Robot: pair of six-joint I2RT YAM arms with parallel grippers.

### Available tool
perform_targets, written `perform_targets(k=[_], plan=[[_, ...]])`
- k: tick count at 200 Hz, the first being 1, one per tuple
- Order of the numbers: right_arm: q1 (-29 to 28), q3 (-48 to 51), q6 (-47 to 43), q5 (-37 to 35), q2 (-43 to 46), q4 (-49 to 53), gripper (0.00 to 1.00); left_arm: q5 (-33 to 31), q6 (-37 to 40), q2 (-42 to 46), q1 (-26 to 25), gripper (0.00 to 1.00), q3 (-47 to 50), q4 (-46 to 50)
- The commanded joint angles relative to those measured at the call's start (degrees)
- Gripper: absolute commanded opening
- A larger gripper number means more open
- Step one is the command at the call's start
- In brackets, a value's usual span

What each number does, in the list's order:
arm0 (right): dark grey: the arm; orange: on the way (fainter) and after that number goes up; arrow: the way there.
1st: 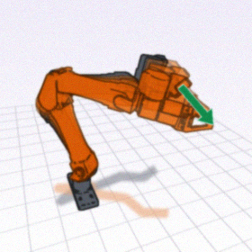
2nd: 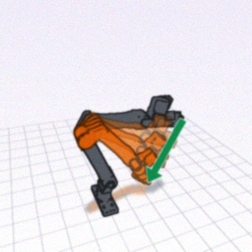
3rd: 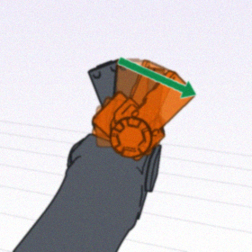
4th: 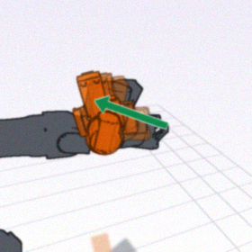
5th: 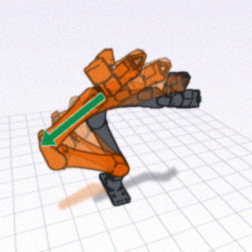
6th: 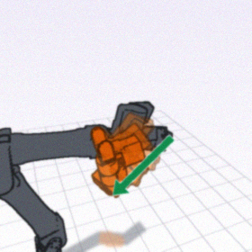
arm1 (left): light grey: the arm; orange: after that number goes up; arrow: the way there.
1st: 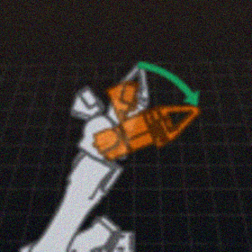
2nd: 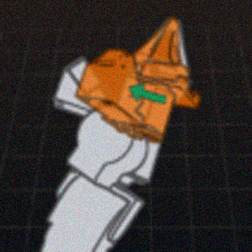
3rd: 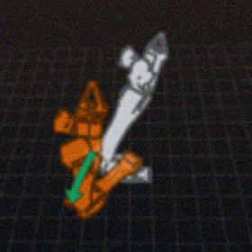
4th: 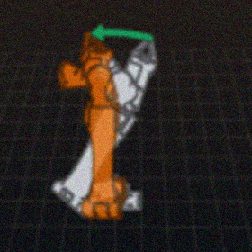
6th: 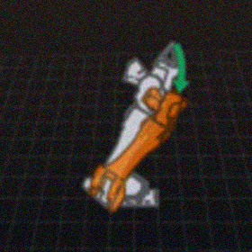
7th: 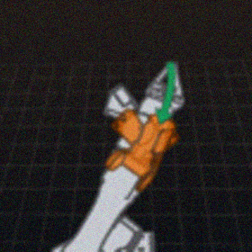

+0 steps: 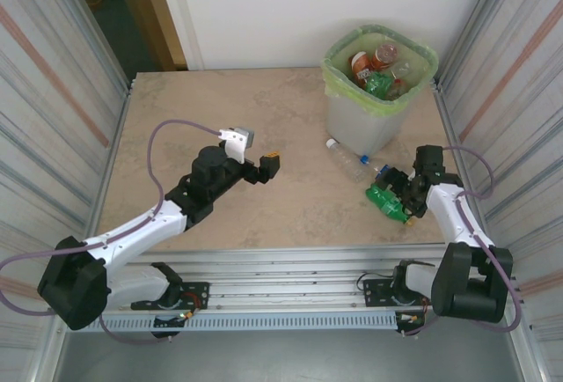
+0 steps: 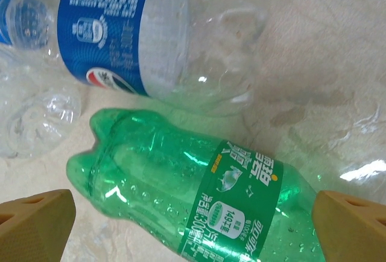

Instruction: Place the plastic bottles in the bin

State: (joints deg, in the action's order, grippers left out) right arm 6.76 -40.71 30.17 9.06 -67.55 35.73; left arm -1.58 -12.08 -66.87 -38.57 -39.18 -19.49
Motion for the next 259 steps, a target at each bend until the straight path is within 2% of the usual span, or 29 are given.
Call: perform_targets(k=[1,49,91,189,227,259], plan=[[-1.8,0.4,2.3,0.2,1.3,3.1,0.98,-0.3,-0.8,-0.1,0.4,0.99,0.0,-1.3],[-7.1,-0.6,3.8,-1.0,0.2,4.8,1.00,0.0,-1.1,-0.4,0.4,0.99,-0.3,-1.4],[-11.2,-0.9,4.2,-1.8,-1.2,5.3,0.95,0.4,-1.2,-0.9,0.5,0.99,-0.7,-1.3],[-16.3,-2.3,4.4,-5.9,-12.5,0.4,0.87,0.8,-2.0,-1.8,0.8,0.99,-0.9,-1.3],[-18.4,-3.8,4.3,-8.0,-16.3,-0.1,0.76,0.8,-2.1,-1.7,1.3,0.99,-0.6,-1.1],[-20.2,-4.8,4.5,-9.6,-16.7,1.0,0.62,0.2,-2.3,-1.3,1.7,0.99,0.0,-1.1]])
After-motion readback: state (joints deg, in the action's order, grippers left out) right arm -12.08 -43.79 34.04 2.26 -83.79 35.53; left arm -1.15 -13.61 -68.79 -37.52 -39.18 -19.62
